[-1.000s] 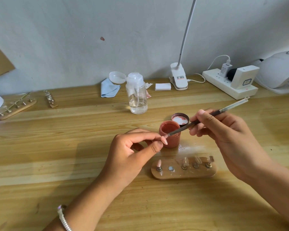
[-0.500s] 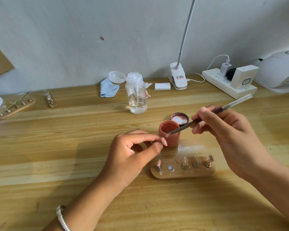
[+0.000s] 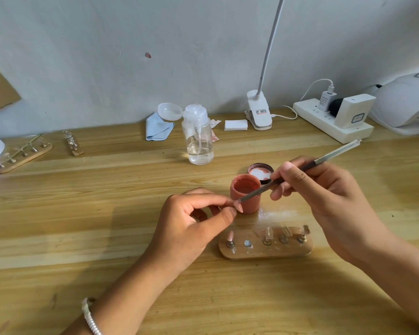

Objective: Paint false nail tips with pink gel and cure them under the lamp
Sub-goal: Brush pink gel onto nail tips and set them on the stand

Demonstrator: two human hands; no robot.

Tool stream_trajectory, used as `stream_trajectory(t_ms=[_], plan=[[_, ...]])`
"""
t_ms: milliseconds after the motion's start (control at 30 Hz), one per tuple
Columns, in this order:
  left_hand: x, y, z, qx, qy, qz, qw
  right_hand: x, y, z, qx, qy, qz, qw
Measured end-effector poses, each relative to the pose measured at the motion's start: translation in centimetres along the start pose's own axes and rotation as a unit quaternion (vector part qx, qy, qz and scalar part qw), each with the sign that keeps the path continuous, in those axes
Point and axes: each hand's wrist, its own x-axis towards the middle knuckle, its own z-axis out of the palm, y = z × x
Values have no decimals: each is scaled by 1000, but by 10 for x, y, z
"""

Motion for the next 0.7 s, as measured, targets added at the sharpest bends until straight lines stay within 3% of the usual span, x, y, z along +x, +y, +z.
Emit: stream_trajectory(t_ms=[167, 367, 533, 700], plan=[[0, 1, 1, -1, 0, 2, 1000, 3, 1, -4, 3, 40, 17, 999], [0, 0, -1, 3, 0, -2, 1000, 0, 3, -2, 7, 3, -2, 1000], [0, 0, 0, 0, 0, 4, 1000, 2, 1, -4, 8, 40, -2, 999], [0, 0, 0, -1, 0, -6, 1000, -1, 3, -1, 14, -4, -21, 1000]])
